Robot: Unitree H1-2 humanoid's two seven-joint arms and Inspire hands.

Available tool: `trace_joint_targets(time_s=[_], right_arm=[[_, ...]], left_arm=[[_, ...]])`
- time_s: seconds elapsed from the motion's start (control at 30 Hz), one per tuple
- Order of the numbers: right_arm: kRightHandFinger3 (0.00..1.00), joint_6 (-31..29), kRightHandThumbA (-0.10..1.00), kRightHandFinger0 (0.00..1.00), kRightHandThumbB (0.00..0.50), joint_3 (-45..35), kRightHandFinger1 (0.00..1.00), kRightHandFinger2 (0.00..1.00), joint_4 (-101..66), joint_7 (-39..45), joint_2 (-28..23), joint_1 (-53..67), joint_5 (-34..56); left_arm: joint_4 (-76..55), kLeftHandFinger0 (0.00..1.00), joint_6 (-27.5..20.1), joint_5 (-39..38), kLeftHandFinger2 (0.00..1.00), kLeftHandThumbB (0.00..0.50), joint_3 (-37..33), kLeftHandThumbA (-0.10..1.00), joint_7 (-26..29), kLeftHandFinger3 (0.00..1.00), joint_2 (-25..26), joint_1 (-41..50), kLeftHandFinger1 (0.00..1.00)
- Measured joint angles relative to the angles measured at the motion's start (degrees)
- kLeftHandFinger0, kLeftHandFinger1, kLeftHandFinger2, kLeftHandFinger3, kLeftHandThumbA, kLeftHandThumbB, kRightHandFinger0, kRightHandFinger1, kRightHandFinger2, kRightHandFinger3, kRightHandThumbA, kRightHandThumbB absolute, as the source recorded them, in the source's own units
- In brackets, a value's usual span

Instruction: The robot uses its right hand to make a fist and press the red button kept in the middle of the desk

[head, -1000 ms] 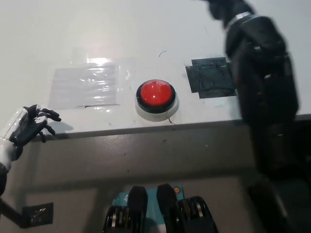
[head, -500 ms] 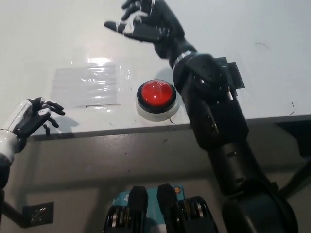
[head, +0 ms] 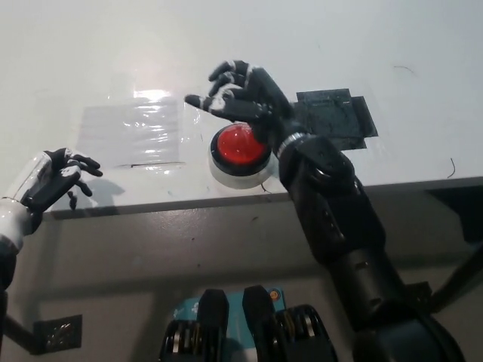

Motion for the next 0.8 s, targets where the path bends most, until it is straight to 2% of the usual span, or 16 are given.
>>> trace_joint_targets(time_s=[0.2, 0.27, 0.4, 0.47, 0.5, 0.57, 0.8], right_arm=[[0.32, -0.3, 1.0, 0.0, 0.06, -1.1, 0.0, 0.24, 1.1, -0.1, 0.0, 2.2, 0.3], [0.37, -0.2, 1.0, 0.0, 0.073, -1.1, 0.0, 0.27, 1.3, -0.1, 0.1, 3.0, 0.4], [0.37, -0.2, 1.0, 0.0, 0.072, -1.1, 0.0, 0.28, 1.1, -0.1, 0.3, 4.0, 0.7], [0.35, 0.0, 1.0, 0.0, 0.083, -1.2, 0.0, 0.26, 0.8, -0.1, 0.3, 4.3, 0.8], [0.36, 0.2, 1.0, 0.0, 0.072, -1.2, 0.0, 0.26, 0.5, -0.1, 0.3, 4.5, 1.0], [0.42, 0.6, 1.0, 0.0, 0.072, -1.6, 0.0, 0.29, 0.1, -0.1, 0.5, 5.1, 1.6], [0.42, 1.1, 1.0, 0.0, 0.073, -2.7, 0.0, 0.27, -0.3, -0.2, 0.8, 5.7, 3.2]], left_arm=[[0.1, 0.2, 0.0, 0.3, 0.47, 0.0, 0.0, 0.52, -0.1, 0.6, 0.0, -1.8, 0.33], [0.2, 0.2, 0.0, 0.3, 0.45, 0.0, -0.1, 0.52, -0.3, 0.59, 0.0, -2.1, 0.32], [0.6, 0.23, 0.0, 0.5, 0.49, 0.0, -0.1, 0.53, -0.6, 0.62, 0.0, -2.5, 0.34], [0.7, 0.21, 0.0, 0.6, 0.5, 0.0, -0.1, 0.53, -0.7, 0.62, 0.0, -2.6, 0.34], [0.7, 0.2, 0.0, 0.7, 0.49, 0.0, -0.1, 0.53, -0.7, 0.62, 0.0, -2.6, 0.33], [0.8, 0.2, 0.0, 0.7, 0.49, 0.0, -0.1, 0.53, -1.0, 0.6, 0.0, -2.7, 0.33], [1.2, 0.2, 0.0, 0.7, 0.48, 0.0, 0.0, 0.52, -1.3, 0.6, 0.0, -3.1, 0.32]])
